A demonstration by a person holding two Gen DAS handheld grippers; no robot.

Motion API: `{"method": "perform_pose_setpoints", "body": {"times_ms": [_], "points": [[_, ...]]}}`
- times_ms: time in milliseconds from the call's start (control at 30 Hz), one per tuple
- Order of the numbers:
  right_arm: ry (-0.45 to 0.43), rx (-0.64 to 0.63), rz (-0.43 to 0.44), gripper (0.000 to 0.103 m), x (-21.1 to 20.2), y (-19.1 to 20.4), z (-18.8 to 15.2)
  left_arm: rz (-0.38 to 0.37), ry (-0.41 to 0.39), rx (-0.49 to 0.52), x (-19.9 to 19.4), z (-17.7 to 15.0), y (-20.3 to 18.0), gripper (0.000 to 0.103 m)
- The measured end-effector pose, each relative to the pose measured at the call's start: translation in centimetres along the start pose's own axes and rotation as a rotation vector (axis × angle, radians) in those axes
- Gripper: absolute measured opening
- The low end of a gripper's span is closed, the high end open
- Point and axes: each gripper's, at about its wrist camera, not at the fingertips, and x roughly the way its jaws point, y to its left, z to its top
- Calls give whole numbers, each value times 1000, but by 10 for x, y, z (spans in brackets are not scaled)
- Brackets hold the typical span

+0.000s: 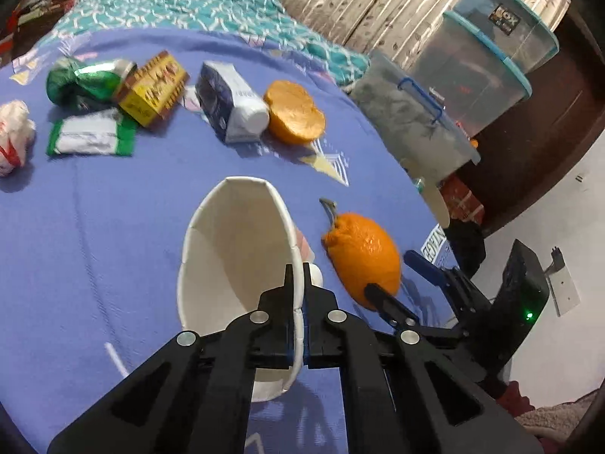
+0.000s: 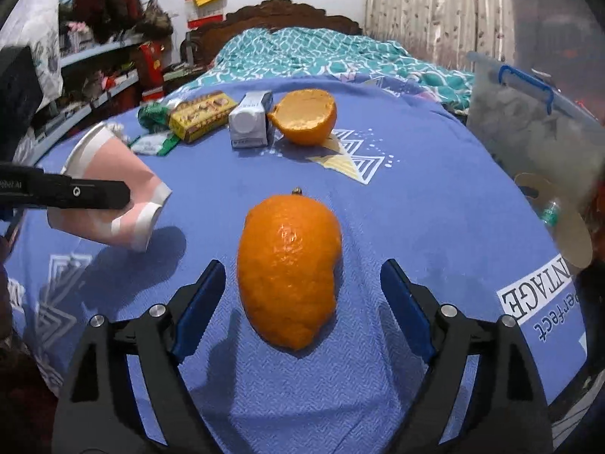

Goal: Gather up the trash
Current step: 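Drop the paper cup and orange peel into the beige wastebasket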

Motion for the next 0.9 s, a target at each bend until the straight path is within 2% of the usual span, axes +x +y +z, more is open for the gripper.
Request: {"method": "perform_pose_setpoints", "body": {"times_ms": [33,67,133,233,433,533,667,800,900], "points": [[-5,18,28,48,1,1,2,4,3,1,2,0,-2,2],[-15,29,34,35,-1,-1,2,14,8,11,4,2,-6,2],[-57,40,4,33,-7,-8,2,18,24,25,10,6,-13,2],[-104,127,-17,32,-16,-35,1,-4,60,51,25,19,-33,2],[-164,258,-124,32,-34,-116,-7,-16,119,238,79,53,-112,2],[-189,330,-192,32,-46,-168,-10,-53,158,341,121,74,-165,2],[-203,451,-270,32,-55,-245,-13,-105,165,475,179,98,-240,2],[-177,562,-294,33,-48,-304,-16,-119,191,538,241,117,-297,3],[-159,615,-305,42,-40,-328,-16,-95,219,554,285,126,-321,4]]}}
